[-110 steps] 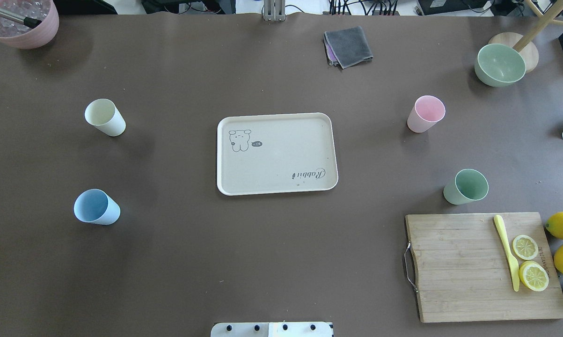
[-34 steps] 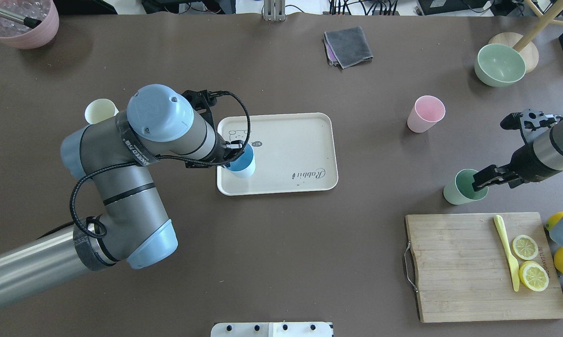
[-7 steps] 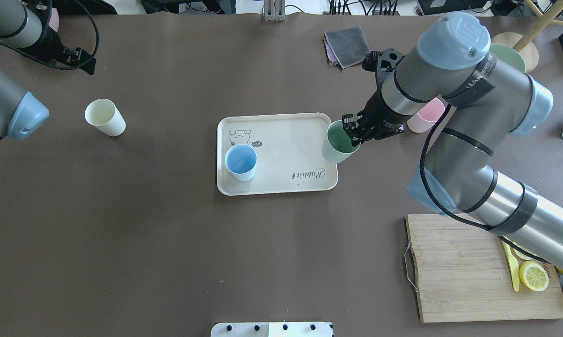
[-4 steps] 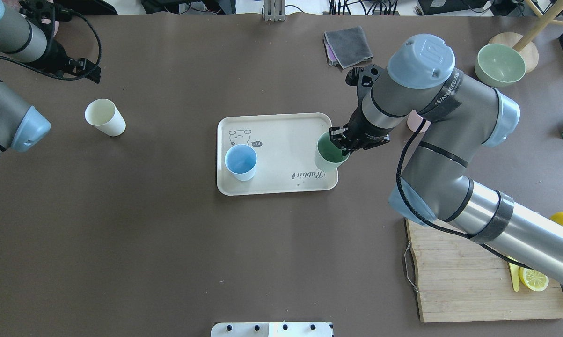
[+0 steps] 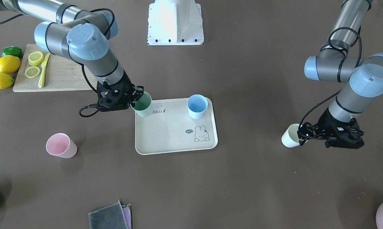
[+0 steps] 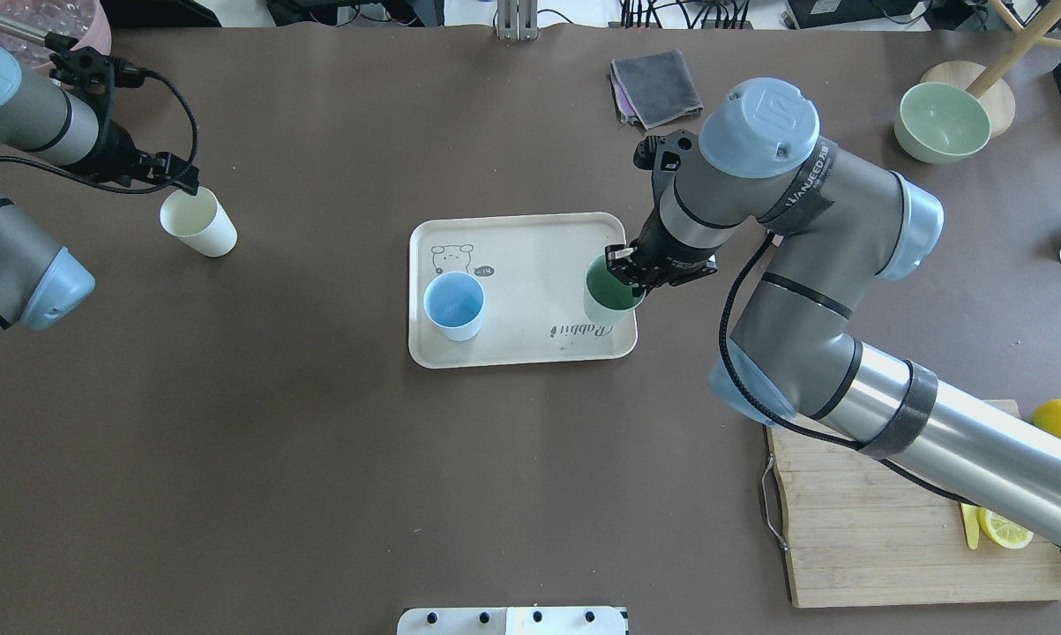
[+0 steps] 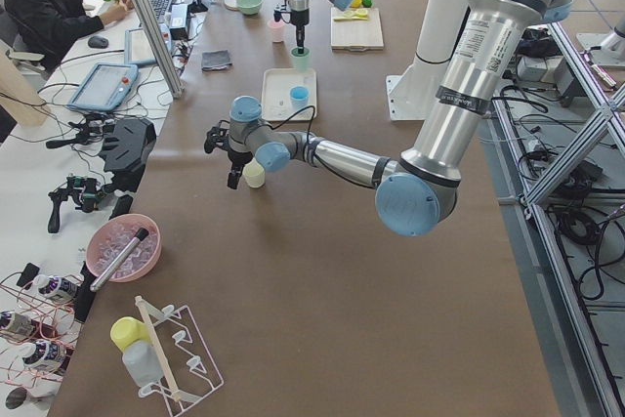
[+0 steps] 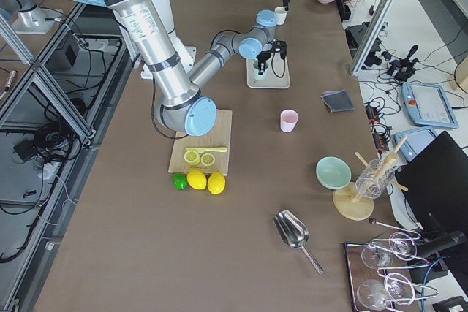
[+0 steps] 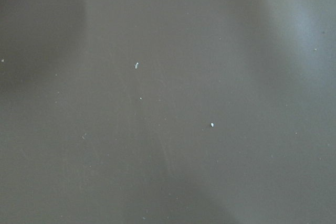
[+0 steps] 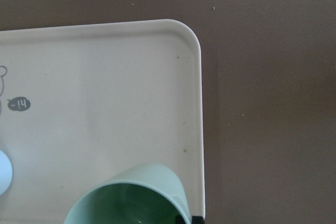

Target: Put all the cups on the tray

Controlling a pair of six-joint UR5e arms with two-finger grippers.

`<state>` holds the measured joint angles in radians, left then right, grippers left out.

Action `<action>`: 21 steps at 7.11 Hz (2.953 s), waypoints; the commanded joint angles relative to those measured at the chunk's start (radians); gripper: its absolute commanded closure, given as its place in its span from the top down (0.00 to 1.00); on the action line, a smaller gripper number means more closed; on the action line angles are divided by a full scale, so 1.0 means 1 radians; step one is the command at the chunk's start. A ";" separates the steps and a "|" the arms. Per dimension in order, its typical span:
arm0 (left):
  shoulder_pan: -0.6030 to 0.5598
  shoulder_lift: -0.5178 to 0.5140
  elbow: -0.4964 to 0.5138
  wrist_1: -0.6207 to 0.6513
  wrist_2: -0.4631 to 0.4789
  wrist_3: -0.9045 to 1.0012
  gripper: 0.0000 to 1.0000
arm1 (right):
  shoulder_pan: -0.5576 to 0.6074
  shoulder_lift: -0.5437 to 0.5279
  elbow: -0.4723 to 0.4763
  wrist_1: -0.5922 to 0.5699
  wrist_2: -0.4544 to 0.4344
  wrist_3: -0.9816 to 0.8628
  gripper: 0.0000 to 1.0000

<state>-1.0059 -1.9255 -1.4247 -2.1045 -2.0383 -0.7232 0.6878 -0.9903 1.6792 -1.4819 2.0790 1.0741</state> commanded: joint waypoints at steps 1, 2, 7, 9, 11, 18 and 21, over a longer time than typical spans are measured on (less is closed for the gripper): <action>0.003 0.026 -0.031 -0.006 -0.009 -0.010 0.98 | -0.004 0.009 -0.012 0.002 -0.003 0.001 0.00; 0.003 0.049 -0.058 -0.006 -0.026 -0.012 0.98 | -0.004 0.012 -0.013 0.000 -0.003 0.001 0.00; 0.066 0.056 -0.043 -0.006 -0.016 -0.032 0.00 | -0.005 0.024 -0.047 0.041 -0.011 0.003 0.00; 0.064 0.051 -0.051 0.010 -0.025 -0.033 0.00 | -0.011 0.045 -0.049 0.043 -0.010 0.076 0.99; 0.041 0.036 -0.059 0.041 -0.069 -0.041 0.00 | -0.017 0.061 -0.039 0.042 -0.016 0.116 1.00; 0.130 -0.361 -0.038 0.394 -0.062 -0.330 0.00 | 0.211 -0.126 0.001 0.025 0.076 -0.157 1.00; 0.232 -0.409 0.023 0.347 0.035 -0.399 0.00 | 0.350 -0.136 -0.113 0.020 0.139 -0.371 1.00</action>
<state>-0.8135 -2.3177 -1.4194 -1.7310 -2.0417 -1.0908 0.9884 -1.1231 1.6131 -1.4613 2.2065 0.7797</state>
